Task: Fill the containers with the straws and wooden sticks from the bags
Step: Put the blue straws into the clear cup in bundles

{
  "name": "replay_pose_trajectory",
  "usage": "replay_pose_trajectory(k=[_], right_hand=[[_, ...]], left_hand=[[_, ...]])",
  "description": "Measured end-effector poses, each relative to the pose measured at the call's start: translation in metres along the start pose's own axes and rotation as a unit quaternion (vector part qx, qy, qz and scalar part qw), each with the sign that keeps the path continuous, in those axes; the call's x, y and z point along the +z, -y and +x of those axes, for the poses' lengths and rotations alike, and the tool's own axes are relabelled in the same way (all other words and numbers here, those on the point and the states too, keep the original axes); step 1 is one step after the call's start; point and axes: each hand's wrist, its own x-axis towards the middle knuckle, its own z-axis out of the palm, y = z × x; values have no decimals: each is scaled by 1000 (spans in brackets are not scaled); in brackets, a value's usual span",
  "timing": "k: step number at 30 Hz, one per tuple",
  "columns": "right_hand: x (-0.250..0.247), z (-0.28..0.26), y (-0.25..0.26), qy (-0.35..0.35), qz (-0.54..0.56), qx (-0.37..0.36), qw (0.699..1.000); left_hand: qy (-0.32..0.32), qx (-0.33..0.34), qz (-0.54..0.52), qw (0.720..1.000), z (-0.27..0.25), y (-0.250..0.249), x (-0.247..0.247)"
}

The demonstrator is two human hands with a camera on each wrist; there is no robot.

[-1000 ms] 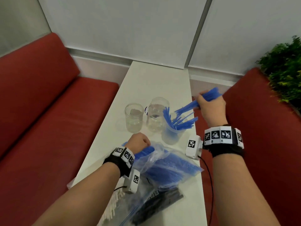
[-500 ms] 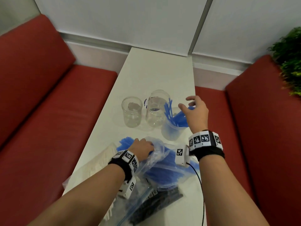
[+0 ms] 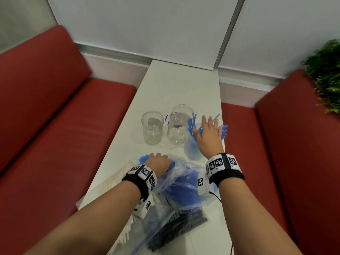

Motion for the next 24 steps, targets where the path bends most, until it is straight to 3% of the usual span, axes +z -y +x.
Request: replay_pose_trajectory(k=[2,4,5,7,10,14,16,19,21,24], right_hand=[[-6,-10,4,-53,72,-9,996],[-9,-24,13,-146,184,-49,971],[-10,-30,17,-158,223,-64,960],[-8,-42,24,-77,239,-64,966],[8,-60,29,146,133,-81,977],[42,-70,40,269,25,-66,961],[57,-74,45,269,-9,-63,961],[69,-75,51,192,-7,-66,979],[68,-76,56,164,62,-61,983],[58,-78,64,164,243,-54,954]], left_hand=[[11,-14,10,1000,-7,-1,-7],[27,-28,12,999,-14,-1,-20],[36,-32,6,999,-17,-1,-26],[48,-37,-2,998,-25,-2,-39],[45,-55,17,997,-38,-4,-57],[56,-89,27,994,-54,-5,-85],[39,-103,30,993,-63,-5,-97],[0,-132,44,990,-77,-7,-114],[-46,-122,53,990,-86,-4,-129],[-122,-59,-3,991,-97,19,-156]])
